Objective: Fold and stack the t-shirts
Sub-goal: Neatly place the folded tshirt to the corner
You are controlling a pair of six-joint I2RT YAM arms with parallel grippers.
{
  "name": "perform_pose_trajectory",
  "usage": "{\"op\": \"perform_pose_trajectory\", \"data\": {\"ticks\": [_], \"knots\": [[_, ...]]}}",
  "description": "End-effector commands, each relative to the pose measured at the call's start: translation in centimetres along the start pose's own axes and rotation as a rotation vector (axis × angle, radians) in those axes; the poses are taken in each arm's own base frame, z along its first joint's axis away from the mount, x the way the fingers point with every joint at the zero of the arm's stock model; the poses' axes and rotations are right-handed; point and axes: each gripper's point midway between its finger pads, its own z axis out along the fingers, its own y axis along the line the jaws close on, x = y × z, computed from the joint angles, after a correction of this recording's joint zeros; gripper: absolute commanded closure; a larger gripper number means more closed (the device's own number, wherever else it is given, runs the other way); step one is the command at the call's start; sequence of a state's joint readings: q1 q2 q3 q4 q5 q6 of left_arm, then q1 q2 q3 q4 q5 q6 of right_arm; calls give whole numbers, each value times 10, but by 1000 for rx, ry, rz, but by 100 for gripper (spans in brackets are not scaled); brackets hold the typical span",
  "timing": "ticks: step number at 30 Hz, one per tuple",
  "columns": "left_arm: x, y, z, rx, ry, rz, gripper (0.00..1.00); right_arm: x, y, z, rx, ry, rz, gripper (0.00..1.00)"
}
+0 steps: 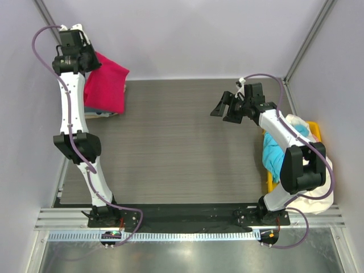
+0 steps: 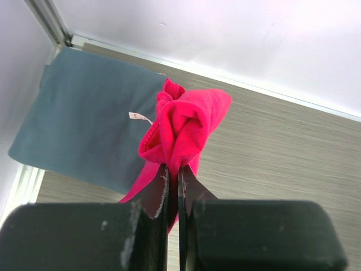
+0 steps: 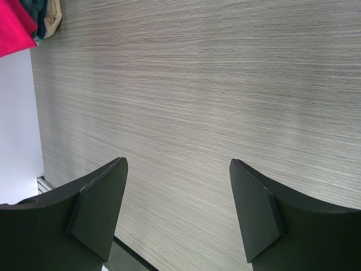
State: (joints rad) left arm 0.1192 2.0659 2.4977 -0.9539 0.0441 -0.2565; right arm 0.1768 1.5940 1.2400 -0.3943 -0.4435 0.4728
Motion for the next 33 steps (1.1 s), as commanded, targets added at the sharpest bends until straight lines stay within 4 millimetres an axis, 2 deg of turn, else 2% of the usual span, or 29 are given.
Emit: {"op": "perform_pose_trajectory", "data": {"ticks": [1,8,14,20,25,26,27,28,29,30,31,33], "knots": [[-37,9,-7,-14,-127,19,100,-5,9,1,-43,-19,-10,21],[-28,28,30,-51,-114,21,99,-2,5,8,-39,-2,-3,21],[-38,45,51,-128,-172,42,98,1,1,14,-33,17,10,21],[-56,38,62,-121,-265,73,97,5,-3,21,-27,34,15,21],[-61,33,77,-157,-308,169,99,6,-4,26,-26,46,21,21],[-69,31,75,-181,-345,181,99,6,-4,27,-28,48,22,21],[-65,33,79,-224,-345,202,97,7,-3,28,-31,52,23,21],[-66,19,76,-255,-359,299,96,8,-4,30,-29,58,25,21],[-82,24,70,-354,-437,316,95,9,-3,31,-31,62,24,21],[-65,22,83,-390,-414,370,97,9,-3,32,-32,64,23,21],[-64,8,83,-426,-440,418,98,10,-4,33,-30,66,23,21],[-69,7,82,-483,-474,463,98,11,-7,34,-20,66,24,21]]}}
